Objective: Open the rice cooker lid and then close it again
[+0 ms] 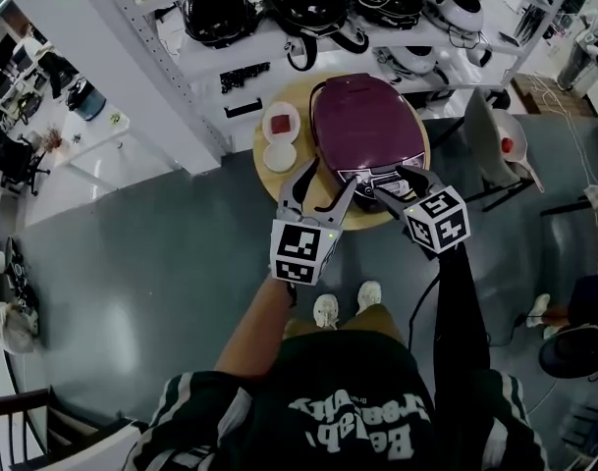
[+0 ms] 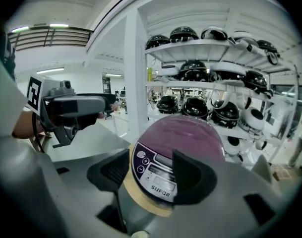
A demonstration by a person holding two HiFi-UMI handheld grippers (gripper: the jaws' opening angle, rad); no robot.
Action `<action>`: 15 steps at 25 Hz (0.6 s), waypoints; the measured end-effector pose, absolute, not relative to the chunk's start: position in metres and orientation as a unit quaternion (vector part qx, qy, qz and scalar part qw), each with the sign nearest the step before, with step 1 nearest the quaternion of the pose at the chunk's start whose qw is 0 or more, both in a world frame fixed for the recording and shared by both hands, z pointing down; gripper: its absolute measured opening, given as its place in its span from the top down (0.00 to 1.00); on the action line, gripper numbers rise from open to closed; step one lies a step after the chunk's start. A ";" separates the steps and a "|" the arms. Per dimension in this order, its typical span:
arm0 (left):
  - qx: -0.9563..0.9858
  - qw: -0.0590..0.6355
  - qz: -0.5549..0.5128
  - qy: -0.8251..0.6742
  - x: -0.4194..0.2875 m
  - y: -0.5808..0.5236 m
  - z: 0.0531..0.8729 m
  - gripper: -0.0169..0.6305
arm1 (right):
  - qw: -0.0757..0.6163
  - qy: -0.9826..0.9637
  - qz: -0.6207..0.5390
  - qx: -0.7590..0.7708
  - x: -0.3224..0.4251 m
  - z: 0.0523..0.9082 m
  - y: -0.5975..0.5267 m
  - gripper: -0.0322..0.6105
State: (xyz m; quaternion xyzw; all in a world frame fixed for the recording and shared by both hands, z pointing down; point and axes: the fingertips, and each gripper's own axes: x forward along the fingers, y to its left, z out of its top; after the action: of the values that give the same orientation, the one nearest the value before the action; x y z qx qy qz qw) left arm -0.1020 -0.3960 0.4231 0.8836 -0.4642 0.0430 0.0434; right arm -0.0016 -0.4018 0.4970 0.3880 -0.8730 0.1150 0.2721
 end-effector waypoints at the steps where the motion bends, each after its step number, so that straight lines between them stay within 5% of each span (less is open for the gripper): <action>1: 0.883 0.045 0.044 -0.465 -0.102 -0.400 0.425 0.55 | 0.276 -0.872 0.121 0.386 -0.001 0.500 -0.405 0.52; 15: 0.875 0.058 0.059 -0.477 -0.090 -0.437 0.442 0.55 | 0.336 -0.864 0.183 0.327 0.001 0.540 -0.428 0.46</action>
State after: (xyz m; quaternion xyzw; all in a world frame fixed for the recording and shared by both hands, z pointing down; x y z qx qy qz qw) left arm -0.0902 -0.4372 0.4422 0.8747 -0.4775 0.0594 0.0576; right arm 0.0006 -0.4282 0.5396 0.3271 -0.8638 0.1834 0.3365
